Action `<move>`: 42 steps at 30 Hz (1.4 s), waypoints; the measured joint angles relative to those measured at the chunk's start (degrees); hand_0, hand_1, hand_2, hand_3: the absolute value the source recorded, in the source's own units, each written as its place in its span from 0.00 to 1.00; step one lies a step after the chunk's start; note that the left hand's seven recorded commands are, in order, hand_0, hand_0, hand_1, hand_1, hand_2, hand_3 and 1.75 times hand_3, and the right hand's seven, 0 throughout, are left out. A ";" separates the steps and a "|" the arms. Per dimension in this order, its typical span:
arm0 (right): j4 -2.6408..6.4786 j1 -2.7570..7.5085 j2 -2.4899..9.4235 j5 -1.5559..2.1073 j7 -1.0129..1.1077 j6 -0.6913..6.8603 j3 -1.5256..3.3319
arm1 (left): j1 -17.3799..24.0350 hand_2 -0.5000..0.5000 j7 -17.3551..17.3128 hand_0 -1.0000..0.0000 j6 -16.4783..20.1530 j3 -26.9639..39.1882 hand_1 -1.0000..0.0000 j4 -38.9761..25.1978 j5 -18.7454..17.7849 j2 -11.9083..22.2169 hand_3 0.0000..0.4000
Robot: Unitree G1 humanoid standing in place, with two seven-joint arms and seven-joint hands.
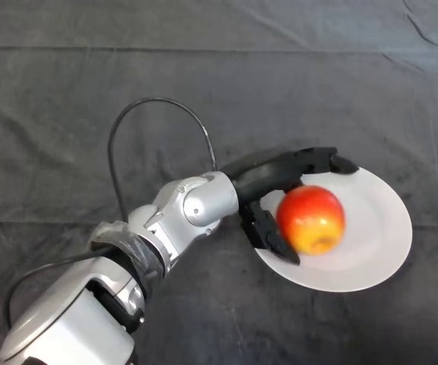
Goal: Move the apple to the plate
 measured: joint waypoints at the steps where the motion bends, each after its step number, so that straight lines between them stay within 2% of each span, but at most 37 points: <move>1: 0.00 0.00 0.00 0.00 0.00 0.00 0.00 | 0.00 0.50 0.00 1.00 0.01 -0.01 1.00 0.00 -0.01 0.01 0.00; 15: 0.00 0.00 0.00 0.00 0.00 0.00 0.00 | -0.47 0.50 0.00 1.00 0.87 -0.53 1.00 0.00 -0.29 0.55 0.00; 29: 0.00 0.00 0.00 0.00 0.00 0.00 0.00 | -0.64 0.50 0.00 1.00 -0.02 0.72 1.00 0.01 -1.68 4.98 0.00; 42: 0.00 0.00 0.00 0.00 0.00 0.00 0.00 | -0.60 0.50 -0.01 1.00 -1.68 5.61 1.00 0.27 -2.21 9.55 0.00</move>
